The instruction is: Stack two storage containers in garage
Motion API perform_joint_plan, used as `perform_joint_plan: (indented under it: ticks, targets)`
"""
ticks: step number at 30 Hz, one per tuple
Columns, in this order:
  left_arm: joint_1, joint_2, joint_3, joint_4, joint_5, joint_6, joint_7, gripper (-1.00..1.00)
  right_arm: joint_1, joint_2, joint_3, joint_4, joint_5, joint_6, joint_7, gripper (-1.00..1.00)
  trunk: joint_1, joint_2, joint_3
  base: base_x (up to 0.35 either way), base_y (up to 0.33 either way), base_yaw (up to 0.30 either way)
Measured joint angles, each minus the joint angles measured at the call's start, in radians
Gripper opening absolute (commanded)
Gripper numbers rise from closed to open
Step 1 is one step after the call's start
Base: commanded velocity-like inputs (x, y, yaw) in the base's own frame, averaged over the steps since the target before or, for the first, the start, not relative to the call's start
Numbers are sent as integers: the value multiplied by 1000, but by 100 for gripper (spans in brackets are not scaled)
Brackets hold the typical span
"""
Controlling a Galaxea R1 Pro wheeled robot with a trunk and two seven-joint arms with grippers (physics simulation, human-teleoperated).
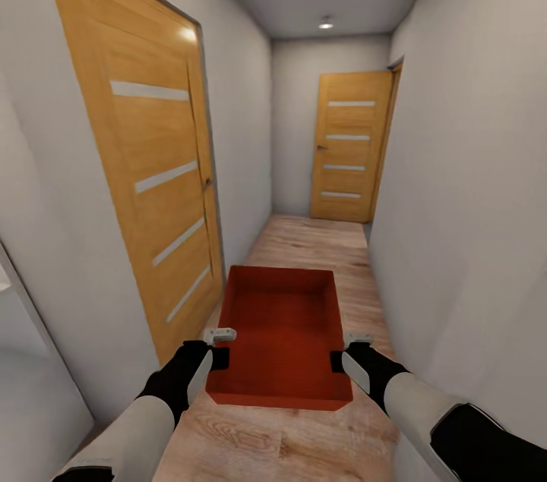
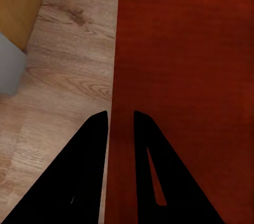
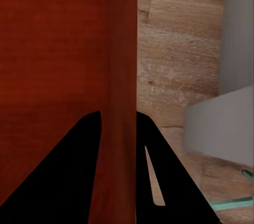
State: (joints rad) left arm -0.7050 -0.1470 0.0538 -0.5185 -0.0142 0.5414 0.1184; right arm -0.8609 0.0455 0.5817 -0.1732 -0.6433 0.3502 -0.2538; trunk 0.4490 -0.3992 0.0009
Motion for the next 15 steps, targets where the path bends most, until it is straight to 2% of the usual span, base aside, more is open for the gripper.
perform_joint_plan:
  ticks: [15]
  targets:
    - [0,0,0,0,0,0,0,-100,0,0,0,0,0,0,0,-100,0,0,0,322,0,-2]
